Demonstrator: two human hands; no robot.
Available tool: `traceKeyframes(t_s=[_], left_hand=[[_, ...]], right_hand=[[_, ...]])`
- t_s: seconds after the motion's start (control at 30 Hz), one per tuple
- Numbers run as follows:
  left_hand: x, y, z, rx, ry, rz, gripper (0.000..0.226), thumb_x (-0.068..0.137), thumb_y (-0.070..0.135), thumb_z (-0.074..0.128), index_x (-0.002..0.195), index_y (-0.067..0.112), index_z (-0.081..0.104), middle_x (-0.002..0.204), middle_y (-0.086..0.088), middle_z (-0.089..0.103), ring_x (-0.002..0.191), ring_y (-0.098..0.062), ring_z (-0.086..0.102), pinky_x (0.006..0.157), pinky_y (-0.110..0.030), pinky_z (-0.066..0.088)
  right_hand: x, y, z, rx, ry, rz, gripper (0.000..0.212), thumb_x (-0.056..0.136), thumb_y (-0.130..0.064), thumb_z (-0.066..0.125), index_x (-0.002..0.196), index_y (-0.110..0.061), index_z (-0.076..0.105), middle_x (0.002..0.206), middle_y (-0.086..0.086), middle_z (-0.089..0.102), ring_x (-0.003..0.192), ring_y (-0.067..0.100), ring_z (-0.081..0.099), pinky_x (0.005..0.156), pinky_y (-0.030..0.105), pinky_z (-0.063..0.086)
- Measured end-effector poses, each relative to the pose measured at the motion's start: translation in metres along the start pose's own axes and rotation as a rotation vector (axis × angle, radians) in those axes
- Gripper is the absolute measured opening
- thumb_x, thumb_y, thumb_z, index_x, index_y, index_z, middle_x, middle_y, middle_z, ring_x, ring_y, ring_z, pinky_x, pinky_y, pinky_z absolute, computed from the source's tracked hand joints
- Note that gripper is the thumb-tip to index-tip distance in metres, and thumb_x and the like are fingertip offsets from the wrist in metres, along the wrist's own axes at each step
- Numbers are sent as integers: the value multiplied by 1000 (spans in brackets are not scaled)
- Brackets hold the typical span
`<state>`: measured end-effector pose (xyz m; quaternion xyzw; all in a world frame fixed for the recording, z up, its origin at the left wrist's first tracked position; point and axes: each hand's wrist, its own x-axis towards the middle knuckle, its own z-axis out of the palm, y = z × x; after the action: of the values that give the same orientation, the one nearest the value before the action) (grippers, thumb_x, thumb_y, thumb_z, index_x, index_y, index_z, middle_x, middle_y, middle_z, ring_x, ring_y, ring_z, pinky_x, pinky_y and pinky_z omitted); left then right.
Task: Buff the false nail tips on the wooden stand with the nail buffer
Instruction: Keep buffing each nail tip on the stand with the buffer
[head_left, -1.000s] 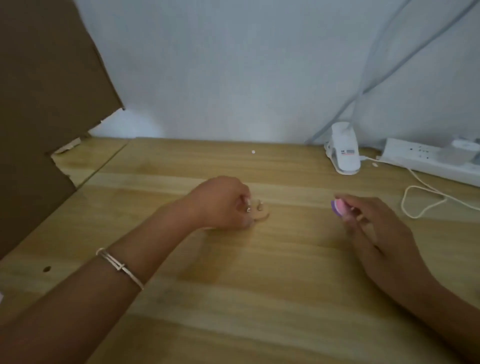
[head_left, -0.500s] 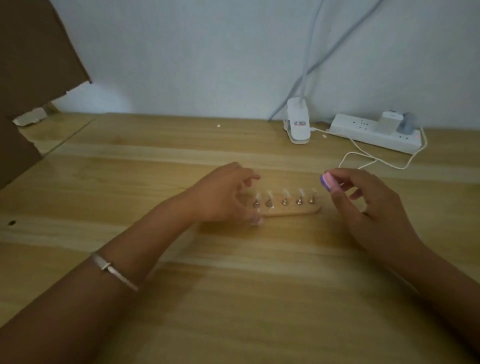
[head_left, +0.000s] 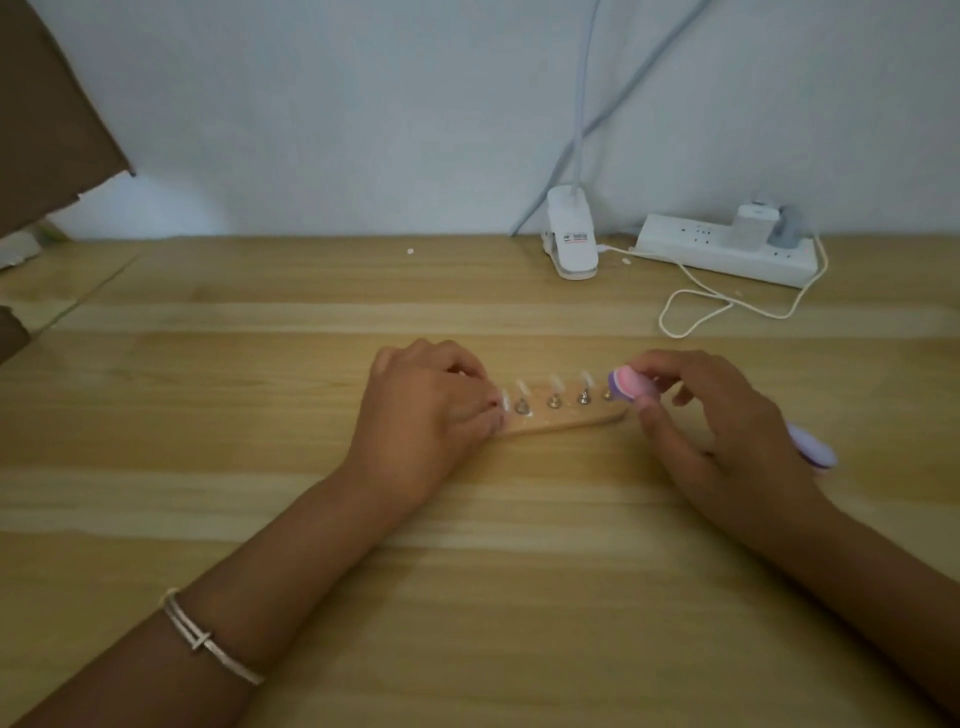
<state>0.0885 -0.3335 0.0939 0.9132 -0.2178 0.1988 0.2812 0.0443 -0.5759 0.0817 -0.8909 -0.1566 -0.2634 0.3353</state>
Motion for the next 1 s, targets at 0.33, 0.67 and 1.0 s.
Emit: traceKeyframes(t_s=[0.33,0.67,1.0], left_hand=[[-46,50,2,-549,-123,-37,17,70,9,71,75,25,76,72,11,69,65,-5,64,60,-16,47],[-56,48,4,-597,-134,-48,21,76,12,69,85,31,74,73,5,71,65,-10,65,61,-26,50],[-53,48,4,-581,-162,-15,7,79,13,70,81,17,75,71,0,68,64,-11,62,59,-30,49]], right_hand=[[-33,-38,-6,114,-132,-263,20,99,-8,56,113,-13,69,114,-5,64,108,7,60,94,16,42],[-42,-34,-1,36,-109,-318,25,100,-12,52,119,-11,69,120,-1,63,110,12,60,94,21,46],[-33,-28,-6,0,-158,-353,29,95,3,58,115,-14,71,117,-2,63,109,9,59,93,23,47]])
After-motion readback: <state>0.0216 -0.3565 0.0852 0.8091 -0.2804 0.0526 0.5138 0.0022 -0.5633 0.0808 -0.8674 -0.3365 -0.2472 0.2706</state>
